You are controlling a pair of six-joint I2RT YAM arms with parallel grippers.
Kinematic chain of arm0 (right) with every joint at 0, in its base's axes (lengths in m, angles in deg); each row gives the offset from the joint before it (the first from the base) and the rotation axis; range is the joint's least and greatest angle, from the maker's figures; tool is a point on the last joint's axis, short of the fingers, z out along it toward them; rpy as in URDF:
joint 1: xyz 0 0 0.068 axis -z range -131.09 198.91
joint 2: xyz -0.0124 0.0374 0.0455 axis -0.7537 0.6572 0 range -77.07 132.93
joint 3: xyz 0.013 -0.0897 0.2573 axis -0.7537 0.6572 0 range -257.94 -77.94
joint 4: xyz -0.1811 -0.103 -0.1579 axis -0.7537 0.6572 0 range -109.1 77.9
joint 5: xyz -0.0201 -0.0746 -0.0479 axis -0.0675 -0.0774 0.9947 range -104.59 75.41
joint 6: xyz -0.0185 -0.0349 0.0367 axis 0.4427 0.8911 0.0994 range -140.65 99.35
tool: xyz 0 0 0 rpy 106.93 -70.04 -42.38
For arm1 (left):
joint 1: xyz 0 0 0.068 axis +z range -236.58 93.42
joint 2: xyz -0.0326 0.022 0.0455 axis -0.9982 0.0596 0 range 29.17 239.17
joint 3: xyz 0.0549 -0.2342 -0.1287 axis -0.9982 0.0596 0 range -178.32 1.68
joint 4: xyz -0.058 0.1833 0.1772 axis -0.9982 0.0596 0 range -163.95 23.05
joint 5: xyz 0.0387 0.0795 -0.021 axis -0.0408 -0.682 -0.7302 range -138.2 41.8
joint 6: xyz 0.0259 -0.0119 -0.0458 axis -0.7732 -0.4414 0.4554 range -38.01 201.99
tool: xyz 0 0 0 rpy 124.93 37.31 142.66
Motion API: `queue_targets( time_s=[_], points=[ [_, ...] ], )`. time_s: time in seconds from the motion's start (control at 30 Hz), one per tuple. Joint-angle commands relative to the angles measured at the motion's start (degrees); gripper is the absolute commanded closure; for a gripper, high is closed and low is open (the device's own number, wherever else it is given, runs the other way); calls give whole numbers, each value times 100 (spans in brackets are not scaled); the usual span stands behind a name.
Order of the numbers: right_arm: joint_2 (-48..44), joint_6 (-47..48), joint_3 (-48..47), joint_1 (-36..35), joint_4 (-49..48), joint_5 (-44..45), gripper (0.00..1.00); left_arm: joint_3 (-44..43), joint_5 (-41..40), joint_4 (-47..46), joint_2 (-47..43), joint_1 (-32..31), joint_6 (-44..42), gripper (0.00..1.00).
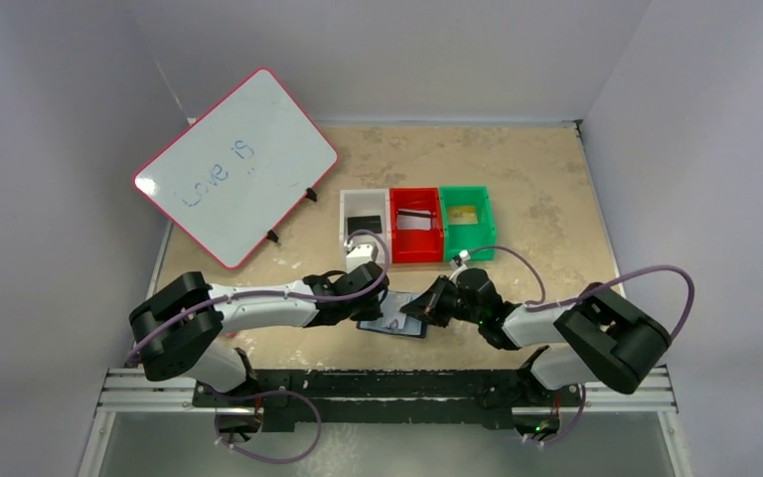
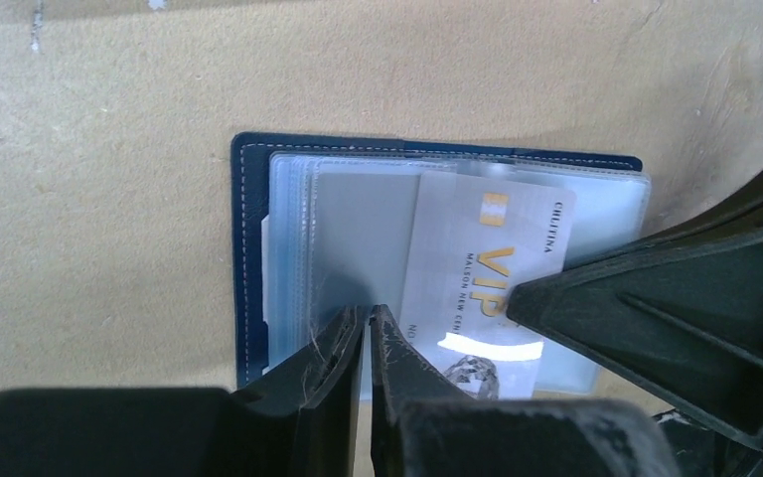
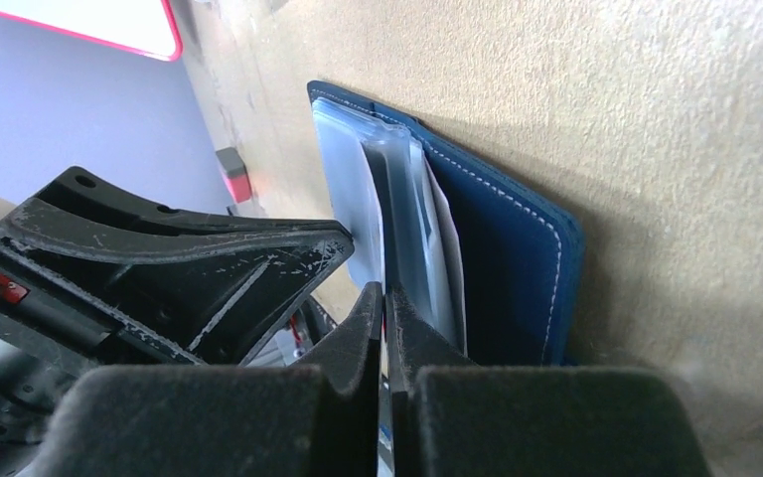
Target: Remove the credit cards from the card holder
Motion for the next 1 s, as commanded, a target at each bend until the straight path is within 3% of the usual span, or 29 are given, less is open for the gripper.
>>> queue_targets(
  time_s=[0.0,0.63,0.97],
  points=[
    [-574,233,-241,31,1193,353,100,113,-384,361,-222,-36,259,92],
    [-2784,1161,-805,31,3304,1383,100,-53,-396,139,-675,-34,231,86],
    [-3270,1926,-945,32,3146,1748,100,-39,-866,252,-1131,-35,276,82]
  ],
)
